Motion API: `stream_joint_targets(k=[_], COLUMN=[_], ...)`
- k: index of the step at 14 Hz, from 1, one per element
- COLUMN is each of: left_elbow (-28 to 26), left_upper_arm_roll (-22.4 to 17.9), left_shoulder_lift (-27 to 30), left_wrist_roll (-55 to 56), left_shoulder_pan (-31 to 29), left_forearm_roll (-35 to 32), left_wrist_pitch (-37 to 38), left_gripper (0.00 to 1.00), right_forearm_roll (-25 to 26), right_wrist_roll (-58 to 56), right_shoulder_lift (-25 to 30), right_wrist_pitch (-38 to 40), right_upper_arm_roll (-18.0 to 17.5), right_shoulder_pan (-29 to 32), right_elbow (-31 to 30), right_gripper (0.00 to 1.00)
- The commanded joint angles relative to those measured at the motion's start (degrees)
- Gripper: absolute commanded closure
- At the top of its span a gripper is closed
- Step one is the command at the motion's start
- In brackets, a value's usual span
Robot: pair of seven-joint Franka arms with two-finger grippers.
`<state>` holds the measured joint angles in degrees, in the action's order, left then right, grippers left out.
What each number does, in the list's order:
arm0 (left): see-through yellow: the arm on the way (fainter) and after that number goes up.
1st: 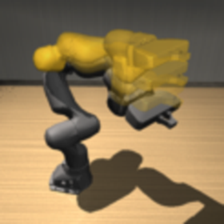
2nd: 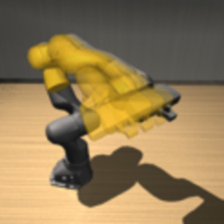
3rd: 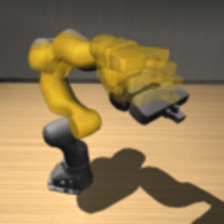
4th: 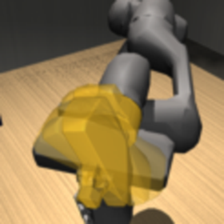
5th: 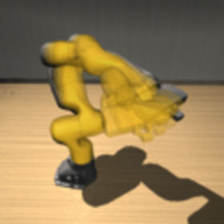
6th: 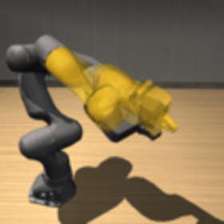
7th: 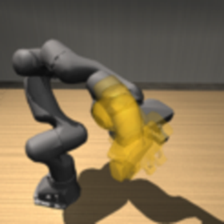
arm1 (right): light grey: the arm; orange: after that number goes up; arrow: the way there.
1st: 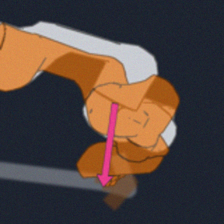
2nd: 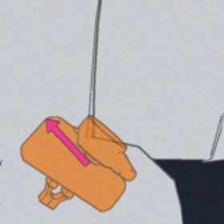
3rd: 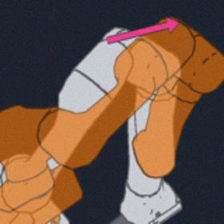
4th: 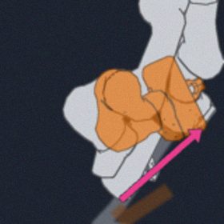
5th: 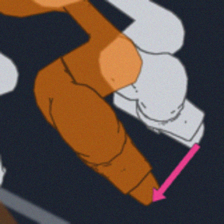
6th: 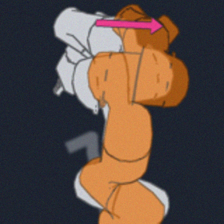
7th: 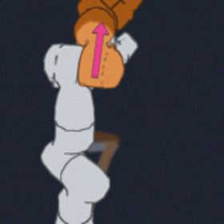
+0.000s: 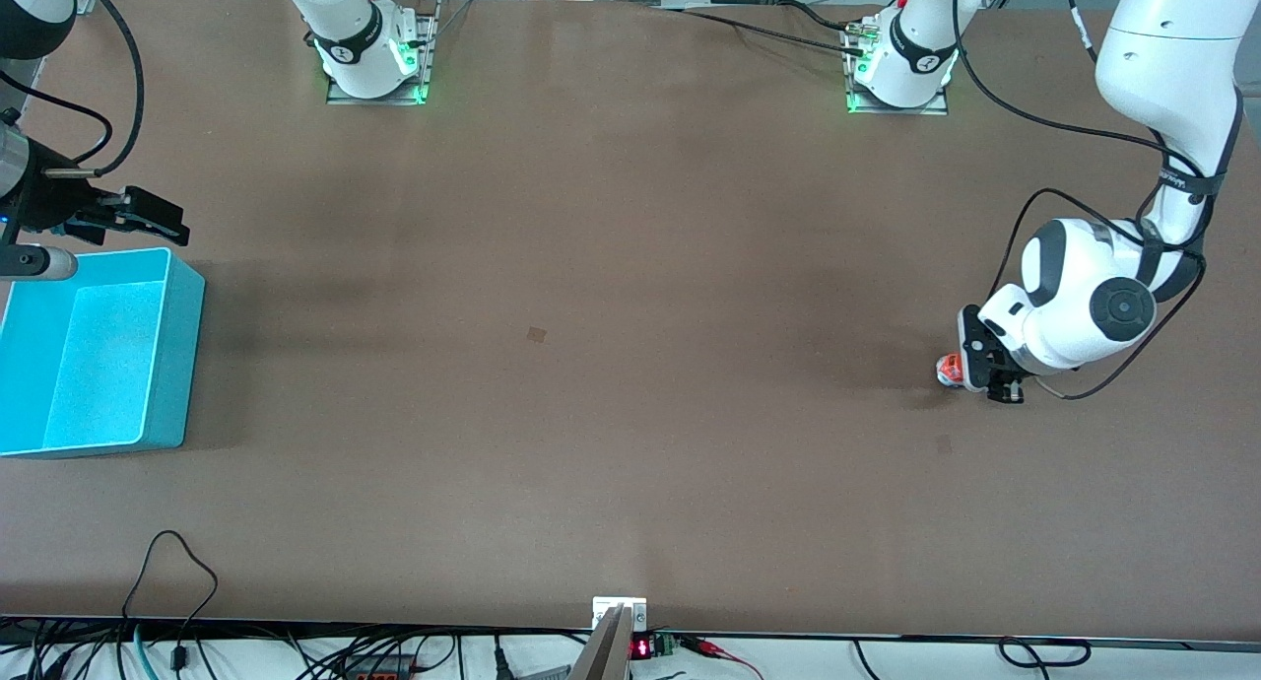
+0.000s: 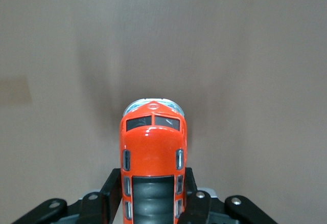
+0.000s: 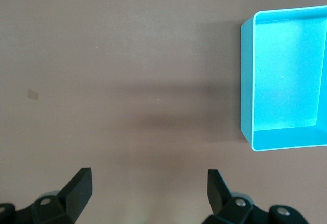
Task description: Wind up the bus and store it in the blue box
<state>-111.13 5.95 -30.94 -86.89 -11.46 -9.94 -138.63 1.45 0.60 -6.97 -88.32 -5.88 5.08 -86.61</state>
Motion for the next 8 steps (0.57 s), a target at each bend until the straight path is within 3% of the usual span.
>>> stream_joint_targets(k=[1,4,8], left_elbow=[1.5,3.2,7.1], left_upper_arm_roll=[1.0,0.9,1.0], left_shoulder_lift=[-4.2,-5.2,-8.7], left_wrist_roll=[-1.4,-1.8,-10.7], left_shoulder_pan=[-5.3,-8.4,-11.0], left_forearm_roll=[-0.2,-0.8,-0.6], left_wrist_pitch=[-0.3,-0.3,-0.3], left_gripper=[0.81,0.81,0.81], right_forearm_roll=[-0.8,-0.8,-0.8], right_wrist_roll=[0.2,0.5,0.5], right_shoulder_lift=[0.4,0.4,0.4], right_wrist_pitch=[-0.2,-0.2,-0.2], right_upper_arm_roll=[-0.1,-0.3,-0.3], right_shoulder_pan=[0.0,-0.1,-0.1], right_elbow=[-0.2,-0.2,-0.2], right_gripper=[0.00,0.00,0.00])
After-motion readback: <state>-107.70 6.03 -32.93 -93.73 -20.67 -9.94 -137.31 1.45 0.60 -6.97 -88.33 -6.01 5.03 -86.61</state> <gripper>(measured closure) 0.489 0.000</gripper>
